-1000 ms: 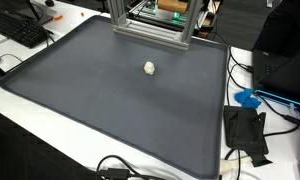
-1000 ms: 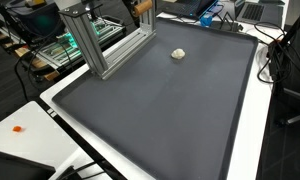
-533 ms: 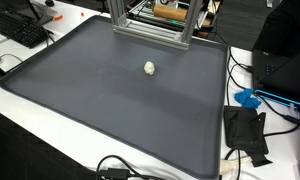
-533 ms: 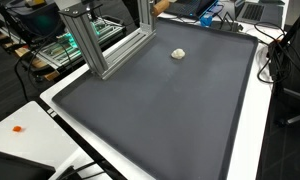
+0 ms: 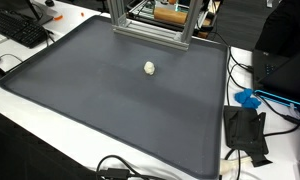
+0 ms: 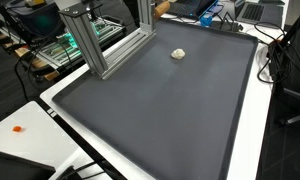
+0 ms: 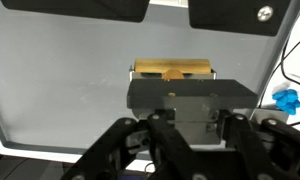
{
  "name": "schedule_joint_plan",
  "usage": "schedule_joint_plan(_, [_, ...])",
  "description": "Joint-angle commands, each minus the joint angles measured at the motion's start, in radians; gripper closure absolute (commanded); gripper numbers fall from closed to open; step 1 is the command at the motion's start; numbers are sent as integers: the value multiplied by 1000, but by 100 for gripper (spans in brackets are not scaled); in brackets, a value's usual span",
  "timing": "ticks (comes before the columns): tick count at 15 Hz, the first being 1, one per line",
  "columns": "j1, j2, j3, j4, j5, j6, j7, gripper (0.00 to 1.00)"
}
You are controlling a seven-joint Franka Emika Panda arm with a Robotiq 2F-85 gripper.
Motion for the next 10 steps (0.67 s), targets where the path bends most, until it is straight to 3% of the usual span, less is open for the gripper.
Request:
schedule_joint_plan(1, [-10,86,9,-18,-30,159,18,78])
schedule_joint_plan(5, [-45,191,4,-29,-85,317,42,78])
schedule_joint_plan(10, [-83,318,-12,-6,-142,390,71,78])
